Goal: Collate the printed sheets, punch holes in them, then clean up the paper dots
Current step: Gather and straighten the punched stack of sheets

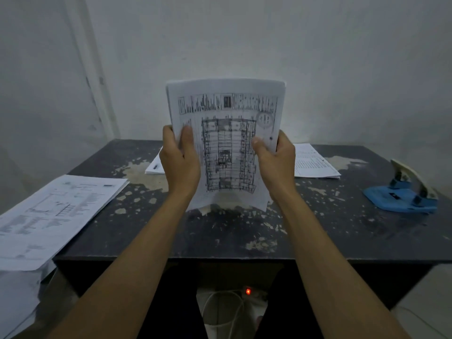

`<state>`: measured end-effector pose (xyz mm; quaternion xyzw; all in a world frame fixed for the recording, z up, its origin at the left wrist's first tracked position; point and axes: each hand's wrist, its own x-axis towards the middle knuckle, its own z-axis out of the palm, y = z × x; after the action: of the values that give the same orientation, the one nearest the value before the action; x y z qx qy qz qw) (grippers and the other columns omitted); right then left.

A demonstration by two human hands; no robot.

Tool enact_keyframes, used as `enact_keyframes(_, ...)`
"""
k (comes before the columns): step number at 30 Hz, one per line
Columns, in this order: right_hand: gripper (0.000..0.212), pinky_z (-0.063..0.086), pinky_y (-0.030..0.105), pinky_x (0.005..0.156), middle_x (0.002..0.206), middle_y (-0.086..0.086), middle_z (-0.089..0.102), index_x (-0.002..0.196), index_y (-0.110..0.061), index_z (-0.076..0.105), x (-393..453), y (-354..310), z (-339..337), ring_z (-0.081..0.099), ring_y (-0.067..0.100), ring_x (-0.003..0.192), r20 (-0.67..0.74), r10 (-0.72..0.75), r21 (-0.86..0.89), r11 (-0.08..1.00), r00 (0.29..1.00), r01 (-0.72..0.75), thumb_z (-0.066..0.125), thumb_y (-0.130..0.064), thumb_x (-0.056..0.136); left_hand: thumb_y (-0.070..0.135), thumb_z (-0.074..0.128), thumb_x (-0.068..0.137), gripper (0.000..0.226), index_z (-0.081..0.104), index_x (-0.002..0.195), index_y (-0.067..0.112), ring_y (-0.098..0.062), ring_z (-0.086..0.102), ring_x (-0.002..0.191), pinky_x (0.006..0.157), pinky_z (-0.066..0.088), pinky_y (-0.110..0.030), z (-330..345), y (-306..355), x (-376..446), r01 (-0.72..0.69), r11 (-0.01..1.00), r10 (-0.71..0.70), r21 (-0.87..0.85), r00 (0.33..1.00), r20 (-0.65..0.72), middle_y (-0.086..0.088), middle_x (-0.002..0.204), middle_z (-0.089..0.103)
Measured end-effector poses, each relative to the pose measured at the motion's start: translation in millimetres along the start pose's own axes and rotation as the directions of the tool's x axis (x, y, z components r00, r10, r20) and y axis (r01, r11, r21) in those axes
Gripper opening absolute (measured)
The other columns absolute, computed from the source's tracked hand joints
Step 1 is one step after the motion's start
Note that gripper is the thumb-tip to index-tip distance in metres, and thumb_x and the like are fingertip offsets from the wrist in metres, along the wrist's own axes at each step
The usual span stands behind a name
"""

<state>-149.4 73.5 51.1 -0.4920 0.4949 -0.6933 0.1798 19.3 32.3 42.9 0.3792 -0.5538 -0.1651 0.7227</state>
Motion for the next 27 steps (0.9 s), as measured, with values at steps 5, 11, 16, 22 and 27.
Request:
enact_keyframes(5, 0.028, 0.055, 0.016, 0.082, 0.111, -0.008, 0.068, 0.123, -0.016, 0.06, -14.1, 17.9, -0.6, 0.064, -0.004, 0.098, 0.006, 0.053, -0.01, 0.999, 0.999, -0.053, 0.062, -0.025, 0.096, 0.043, 0.041, 0.105, 0.025, 0.045, 0.093, 0.021, 0.005, 0.051, 0.06, 0.054, 0.037, -0.009, -0.2, -17.5, -12.7, 0.006, 0.999, -0.007, 0.041, 0.999, 0.035, 0.013, 0.069, 0.053)
enact_keyframes(11, 0.027, 0.057, 0.017, 0.076, 0.101, -0.015, 0.069, 0.114, -0.023, 0.061, -5.5, 15.2, -2.8, 0.067, -0.003, 0.089, 0.028, 0.092, -0.022, 0.996, 0.995, -0.091, 0.07, -0.026, 0.089, 0.041, 0.041, 0.105, 0.016, 0.041, 0.09, 0.037, 0.015, 0.052, 0.064, 0.055, 0.038, -0.003, 0.5, -6.9, -7.3, 0.015, 0.999, -0.015, 0.045, 1.0, -0.009, 0.039, 0.072, 0.055)
enact_keyframes(16, 0.049, 0.058, 0.022, 0.077, 0.109, -0.01, 0.067, 0.124, -0.019, 0.051, -11.3, 23.2, -7.2, 0.067, 0.0, 0.091, 0.006, 0.125, 0.02, 0.992, 0.992, -0.125, 0.077, -0.025, 0.083, 0.042, 0.044, 0.104, 0.03, 0.047, 0.101, 0.013, 0.011, 0.055, 0.068, 0.057, 0.041, -0.004, -6.5, -19.8, -10.1, 0.012, 1.0, -0.012, -0.005, 0.999, 0.035, 0.02, 0.077, 0.055)
enact_keyframes(22, 0.042, 0.058, 0.032, 0.085, 0.111, -0.005, 0.07, 0.122, -0.017, 0.057, -12.6, 20.6, -2.8, 0.069, 0.008, 0.098, -0.01, 0.122, 0.114, 0.986, 0.992, -0.12, 0.073, -0.027, 0.085, 0.045, 0.047, 0.101, 0.031, 0.049, 0.099, 0.014, 0.005, 0.052, 0.063, 0.054, 0.043, -0.01, -8.6, -17.2, -5.3, 0.002, 0.999, -0.001, -0.032, 0.999, 0.035, 0.021, 0.072, 0.055)
enact_keyframes(27, 0.028, 0.056, 0.035, 0.089, 0.107, -0.004, 0.07, 0.114, -0.023, 0.062, -14.7, 25.8, -1.3, 0.066, 0.011, 0.102, 0.041, 0.112, 0.076, 0.99, 0.993, -0.115, 0.064, -0.041, 0.092, 0.048, 0.048, 0.1, 0.031, 0.05, 0.101, 0.017, 0.005, 0.057, 0.068, 0.057, 0.046, -0.01, -9.4, -18.7, -3.7, -0.001, 1.0, 0.002, -0.024, 1.0, 0.029, 0.02, 0.078, 0.059)
